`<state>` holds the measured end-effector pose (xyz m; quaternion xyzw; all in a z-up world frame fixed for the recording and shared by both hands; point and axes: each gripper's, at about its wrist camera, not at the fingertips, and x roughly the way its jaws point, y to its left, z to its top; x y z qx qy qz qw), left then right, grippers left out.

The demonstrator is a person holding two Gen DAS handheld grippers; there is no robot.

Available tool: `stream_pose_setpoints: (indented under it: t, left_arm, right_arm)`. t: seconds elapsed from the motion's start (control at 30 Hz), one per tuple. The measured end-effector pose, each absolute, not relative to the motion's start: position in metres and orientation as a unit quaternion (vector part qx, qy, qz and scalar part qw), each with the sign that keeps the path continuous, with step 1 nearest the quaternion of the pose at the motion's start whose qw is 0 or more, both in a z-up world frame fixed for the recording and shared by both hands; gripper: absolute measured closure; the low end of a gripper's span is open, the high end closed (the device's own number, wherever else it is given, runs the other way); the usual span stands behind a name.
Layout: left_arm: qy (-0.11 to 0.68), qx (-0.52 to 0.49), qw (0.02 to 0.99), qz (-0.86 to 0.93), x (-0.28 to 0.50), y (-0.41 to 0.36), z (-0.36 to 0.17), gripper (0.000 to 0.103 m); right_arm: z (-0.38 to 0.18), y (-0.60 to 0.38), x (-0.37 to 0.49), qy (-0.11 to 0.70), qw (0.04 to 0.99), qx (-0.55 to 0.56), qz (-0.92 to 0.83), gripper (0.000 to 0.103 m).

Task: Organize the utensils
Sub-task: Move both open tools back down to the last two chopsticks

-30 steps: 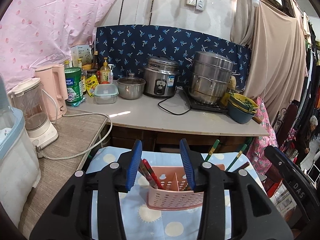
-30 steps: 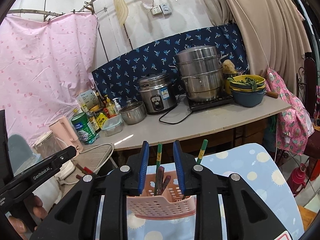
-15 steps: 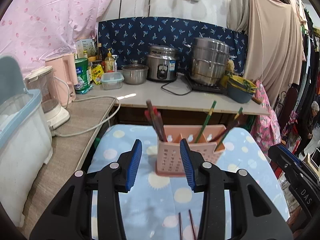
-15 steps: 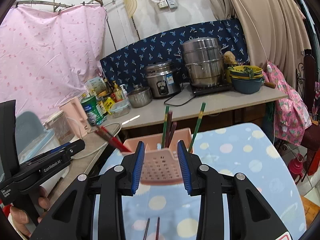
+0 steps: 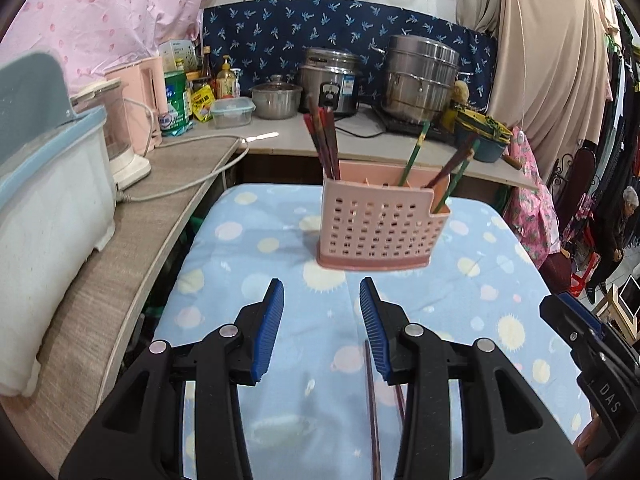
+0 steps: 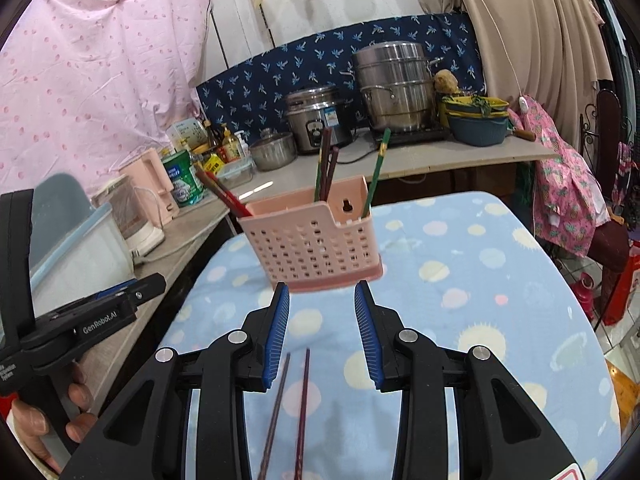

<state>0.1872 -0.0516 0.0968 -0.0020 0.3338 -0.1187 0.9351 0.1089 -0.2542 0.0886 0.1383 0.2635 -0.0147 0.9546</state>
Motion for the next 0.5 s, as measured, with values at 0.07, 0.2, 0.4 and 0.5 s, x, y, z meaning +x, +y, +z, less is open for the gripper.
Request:
stream_pose_setpoints:
  t: [0.07, 0.2, 0.4, 0.5]
  left_arm:
    - [0.343, -0.002, 0.932, -0.119, 0.180, -0.049, 0.089, 0.065]
    - [0.362, 0.002, 0.924, -0.123, 0.164, -0.042, 0.069, 0.065]
    - [0.396, 0.009, 0.911, -0.117, 0.141, -0.031, 0.036, 0.065]
    - [0.412, 0.007, 0.904, -0.115, 0.131, -0.026, 0.023, 0.065]
  right_arm:
    - [0.079, -0.251, 0.099, 0.274, 0.952, 0.134, -0.015, 0.070]
    - [0.060, -0.246, 0.083, 0.297, 0.945, 0.133, -0.012, 0.070]
    - [0.033, -0.238, 0.062, 0.331, 0.935, 0.130, -0.004, 0.070]
    - [0.019, -0.228, 0.052, 0.344, 0.931, 0.118, 0.001, 0.070]
